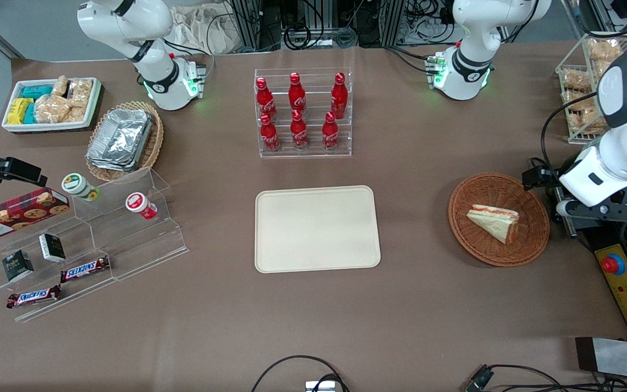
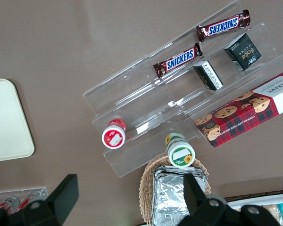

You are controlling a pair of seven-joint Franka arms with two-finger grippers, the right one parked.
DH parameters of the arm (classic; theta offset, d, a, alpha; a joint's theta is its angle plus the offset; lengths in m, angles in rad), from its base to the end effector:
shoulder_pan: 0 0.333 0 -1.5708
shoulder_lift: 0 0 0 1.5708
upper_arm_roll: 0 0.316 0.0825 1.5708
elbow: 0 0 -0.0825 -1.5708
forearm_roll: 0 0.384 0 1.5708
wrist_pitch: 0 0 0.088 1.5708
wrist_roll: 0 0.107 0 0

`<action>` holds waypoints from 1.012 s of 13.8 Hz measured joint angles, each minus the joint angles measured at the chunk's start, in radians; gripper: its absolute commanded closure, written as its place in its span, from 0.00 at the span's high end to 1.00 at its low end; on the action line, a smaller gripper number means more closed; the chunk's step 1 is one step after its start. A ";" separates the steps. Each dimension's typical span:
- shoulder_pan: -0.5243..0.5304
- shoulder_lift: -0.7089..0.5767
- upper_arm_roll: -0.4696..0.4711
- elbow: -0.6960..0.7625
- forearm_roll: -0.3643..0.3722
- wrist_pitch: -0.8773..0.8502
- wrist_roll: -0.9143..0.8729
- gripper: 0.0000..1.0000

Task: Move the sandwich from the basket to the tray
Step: 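Move the left gripper down toward the wrapped sandwich in the wicker basket, then close the left gripper on the wrapped sandwich in the basket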

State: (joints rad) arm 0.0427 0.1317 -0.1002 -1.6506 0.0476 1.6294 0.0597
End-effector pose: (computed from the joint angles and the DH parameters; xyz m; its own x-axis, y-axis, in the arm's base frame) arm 0.5861 -0.0260 0.5167 0.9808 -0.1201 -0.1534 -0.1253 -0.9918 -0.0243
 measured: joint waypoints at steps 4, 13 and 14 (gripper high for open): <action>0.002 0.032 0.011 0.045 0.001 -0.039 -0.064 1.00; 0.063 0.116 0.052 -0.223 -0.016 0.365 -0.307 1.00; 0.070 0.118 0.052 -0.275 -0.017 0.436 -0.362 1.00</action>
State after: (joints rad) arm 0.1125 0.2495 -0.0483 -1.9253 0.0310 2.0653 -0.3023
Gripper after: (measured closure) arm 0.000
